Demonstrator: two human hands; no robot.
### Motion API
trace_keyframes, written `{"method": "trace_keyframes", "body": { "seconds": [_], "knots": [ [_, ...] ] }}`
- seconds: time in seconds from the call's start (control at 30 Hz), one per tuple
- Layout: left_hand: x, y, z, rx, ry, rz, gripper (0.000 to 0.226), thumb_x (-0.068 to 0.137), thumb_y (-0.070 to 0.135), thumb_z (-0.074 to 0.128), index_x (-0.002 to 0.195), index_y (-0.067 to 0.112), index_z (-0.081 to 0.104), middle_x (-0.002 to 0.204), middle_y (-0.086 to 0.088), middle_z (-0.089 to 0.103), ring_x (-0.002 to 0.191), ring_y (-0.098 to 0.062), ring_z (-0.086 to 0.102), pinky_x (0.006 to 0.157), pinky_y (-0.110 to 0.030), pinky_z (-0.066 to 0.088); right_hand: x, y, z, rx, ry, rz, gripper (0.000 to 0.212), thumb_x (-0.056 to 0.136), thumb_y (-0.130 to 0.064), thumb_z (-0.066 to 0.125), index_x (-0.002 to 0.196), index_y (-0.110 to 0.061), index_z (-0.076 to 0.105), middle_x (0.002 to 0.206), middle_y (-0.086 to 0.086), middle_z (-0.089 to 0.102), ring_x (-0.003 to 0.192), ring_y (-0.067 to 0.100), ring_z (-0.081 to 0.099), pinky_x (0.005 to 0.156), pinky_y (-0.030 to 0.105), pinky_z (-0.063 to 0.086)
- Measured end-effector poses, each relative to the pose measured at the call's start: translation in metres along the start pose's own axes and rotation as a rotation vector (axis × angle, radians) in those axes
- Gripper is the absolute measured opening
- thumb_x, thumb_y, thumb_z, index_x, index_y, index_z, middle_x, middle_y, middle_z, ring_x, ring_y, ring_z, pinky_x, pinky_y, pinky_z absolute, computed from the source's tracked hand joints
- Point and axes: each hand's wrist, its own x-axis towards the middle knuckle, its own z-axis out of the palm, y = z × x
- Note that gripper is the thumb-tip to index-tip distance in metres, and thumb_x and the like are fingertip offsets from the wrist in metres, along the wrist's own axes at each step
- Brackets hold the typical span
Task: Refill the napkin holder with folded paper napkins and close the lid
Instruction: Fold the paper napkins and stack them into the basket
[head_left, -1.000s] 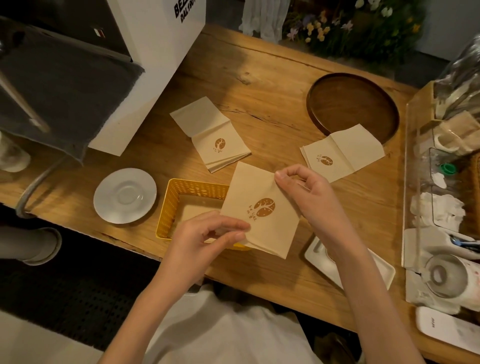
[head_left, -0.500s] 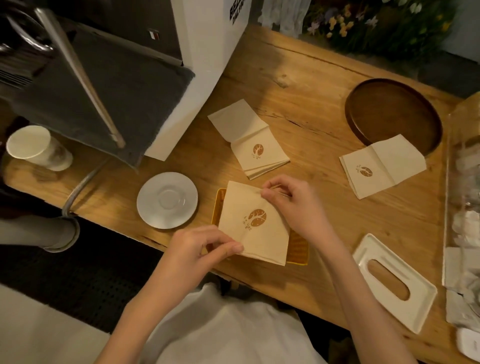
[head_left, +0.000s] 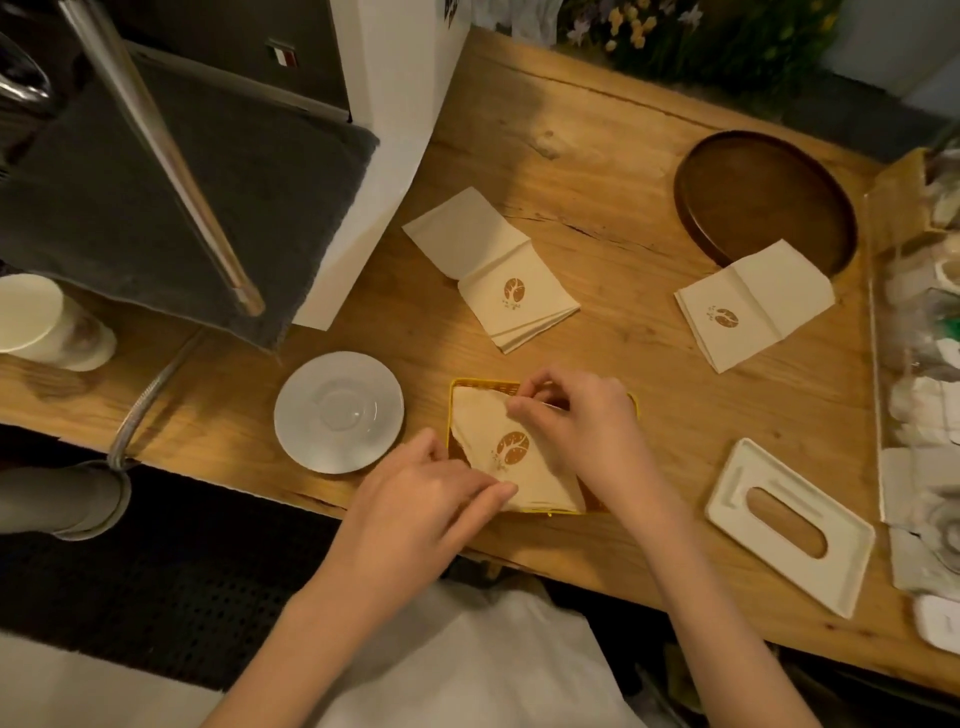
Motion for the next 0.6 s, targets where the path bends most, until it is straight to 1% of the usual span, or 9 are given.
{"method": "trace_keyframes", "body": {
  "seconds": [0.13,0.2,0.23,0.27,0.37,0.43,0.5,0.53,0.6],
  "knots": [
    [0.004,0.001,0.001,0.135,-0.023,-0.02,0.062,0.099,0.057,0.021,0.075,0.03,0.071,0.064,0.015,0.063,0.075,-0.011,0.038,0.065,-0.028,0.037,-0.005,0.003,0.008,-0.181,0.035,-0.082,0.011,0.09,-0.038,0.064,0.095,-0.03,0.07,0.086,-0.008,0.073,0.081,0.012,0.068,0.074,0.034,0.056],
    [0.005,0.002,0.004,0.141,-0.021,-0.049,0.066,0.099,0.058,0.016,0.074,0.03,0.07,0.062,0.013,0.062,0.074,-0.01,0.037,0.065,-0.027,0.033,-0.007,0.002,0.012,-0.288,0.037,-0.134,0.015,0.093,-0.037,0.06,0.1,-0.03,0.071,0.088,-0.008,0.074,0.083,0.013,0.068,0.071,0.026,0.051],
    [0.005,0.002,0.005,0.15,-0.028,-0.055,0.069,0.099,0.058,0.012,0.075,0.03,0.07,0.062,0.013,0.062,0.074,-0.01,0.036,0.065,-0.027,0.031,-0.008,0.002,0.014,-0.335,0.038,-0.156,0.016,0.094,-0.037,0.059,0.102,-0.03,0.071,0.09,-0.009,0.074,0.084,0.012,0.068,0.07,0.024,0.048],
    [0.005,0.003,0.007,0.165,-0.042,-0.06,0.072,0.099,0.059,0.008,0.077,0.03,0.07,0.063,0.013,0.062,0.074,-0.01,0.035,0.065,-0.027,0.031,-0.008,0.003,0.017,-0.375,0.039,-0.178,0.017,0.094,-0.036,0.057,0.103,-0.03,0.07,0.09,-0.009,0.074,0.084,0.012,0.068,0.07,0.025,0.048],
    [0.005,0.005,0.012,0.209,-0.077,-0.059,0.079,0.097,0.06,0.0,0.084,0.029,0.071,0.071,0.012,0.066,0.075,-0.011,0.041,0.066,-0.029,0.04,-0.005,0.005,0.025,-0.455,0.037,-0.218,0.018,0.096,-0.036,0.055,0.104,-0.03,0.07,0.09,-0.008,0.074,0.083,0.013,0.069,0.072,0.031,0.055],
    [0.004,0.007,0.013,0.228,-0.081,-0.049,0.086,0.096,0.06,-0.006,0.086,0.027,0.072,0.076,0.011,0.067,0.078,-0.012,0.043,0.068,-0.03,0.044,-0.003,0.007,0.029,-0.476,0.032,-0.225,0.02,0.097,-0.036,0.052,0.103,-0.028,0.069,0.089,-0.007,0.073,0.082,0.014,0.069,0.07,0.032,0.055],
    [0.004,0.009,0.016,0.244,-0.078,-0.046,0.093,0.094,0.059,-0.013,0.089,0.026,0.074,0.086,0.007,0.067,0.085,-0.014,0.045,0.07,-0.03,0.045,-0.001,0.008,0.031,-0.507,0.016,-0.234,0.022,0.098,-0.033,0.049,0.104,-0.027,0.068,0.09,-0.005,0.073,0.083,0.016,0.069,0.069,0.031,0.053],
    [0.002,0.01,0.017,0.247,-0.064,-0.048,0.092,0.095,0.059,-0.011,0.088,0.025,0.075,0.093,0.005,0.068,0.089,-0.016,0.047,0.072,-0.031,0.046,0.0,0.008,0.032,-0.521,0.01,-0.242,0.022,0.098,-0.032,0.048,0.105,-0.027,0.068,0.091,-0.004,0.073,0.084,0.018,0.069,0.069,0.031,0.052],
    [0.0,0.011,0.02,0.263,-0.057,-0.058,0.088,0.099,0.056,-0.001,0.084,0.021,0.078,0.114,-0.005,0.069,0.104,-0.024,0.054,0.079,-0.036,0.049,0.001,0.008,0.033,-0.535,0.015,-0.254,0.021,0.098,-0.03,0.049,0.102,-0.025,0.069,0.088,-0.002,0.074,0.082,0.021,0.07,0.066,0.032,0.05]
  ]
}}
